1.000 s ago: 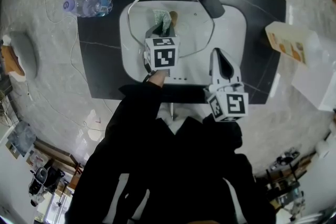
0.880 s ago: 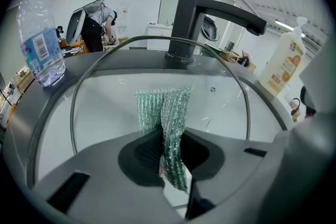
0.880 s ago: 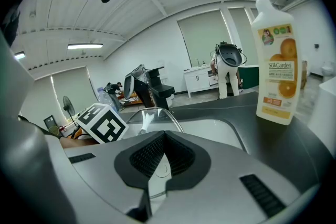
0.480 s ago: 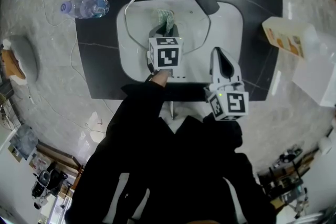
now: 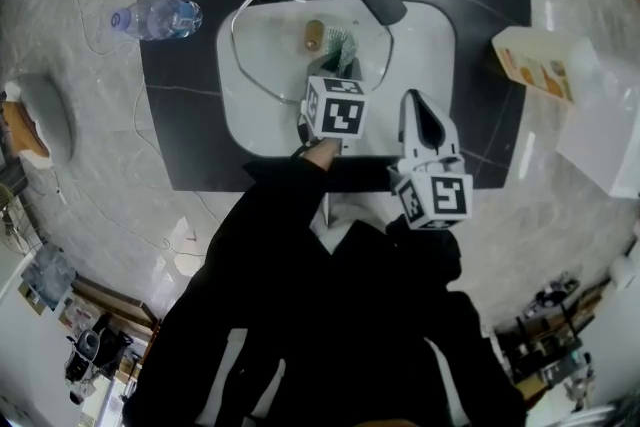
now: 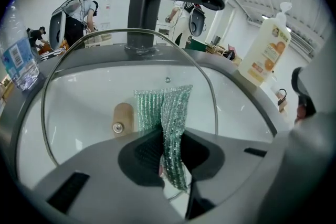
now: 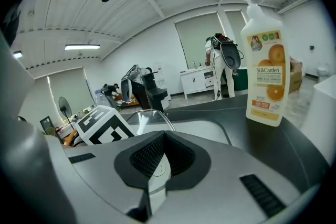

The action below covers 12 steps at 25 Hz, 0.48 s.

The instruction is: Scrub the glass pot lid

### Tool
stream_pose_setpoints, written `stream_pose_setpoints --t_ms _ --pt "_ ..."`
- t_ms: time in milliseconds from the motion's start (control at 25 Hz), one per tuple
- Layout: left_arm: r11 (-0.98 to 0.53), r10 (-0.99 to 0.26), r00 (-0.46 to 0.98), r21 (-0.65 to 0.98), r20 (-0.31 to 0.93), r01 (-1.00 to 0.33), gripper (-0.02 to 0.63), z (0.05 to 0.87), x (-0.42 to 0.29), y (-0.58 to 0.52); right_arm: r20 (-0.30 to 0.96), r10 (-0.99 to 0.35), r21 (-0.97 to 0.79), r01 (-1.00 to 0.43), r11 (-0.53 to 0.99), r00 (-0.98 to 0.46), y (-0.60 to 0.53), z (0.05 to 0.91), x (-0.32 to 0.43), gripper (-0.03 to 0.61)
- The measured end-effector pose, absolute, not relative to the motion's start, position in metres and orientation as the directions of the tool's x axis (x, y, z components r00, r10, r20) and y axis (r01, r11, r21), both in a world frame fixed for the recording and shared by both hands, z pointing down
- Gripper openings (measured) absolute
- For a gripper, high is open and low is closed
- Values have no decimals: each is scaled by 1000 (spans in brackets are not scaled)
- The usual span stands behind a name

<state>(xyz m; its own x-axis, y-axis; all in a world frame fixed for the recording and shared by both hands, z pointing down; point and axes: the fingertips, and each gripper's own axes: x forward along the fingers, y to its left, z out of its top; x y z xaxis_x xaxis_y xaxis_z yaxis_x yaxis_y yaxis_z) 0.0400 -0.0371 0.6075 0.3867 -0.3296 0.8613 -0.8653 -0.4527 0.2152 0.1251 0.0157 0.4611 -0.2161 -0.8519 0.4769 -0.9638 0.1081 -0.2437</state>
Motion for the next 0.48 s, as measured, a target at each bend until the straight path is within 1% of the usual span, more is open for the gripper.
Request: stream_pose_setpoints --t_ms 320,480 --pt "-493 -270 434 263 860 -829 68 608 66 -21 471 -858 -248 -964 94 -205 19 457 129 3" --pt "-509 -262 440 265 859 -819 68 608 74 -17 470 -860 -245 -965 87 -197 20 455 134 3"
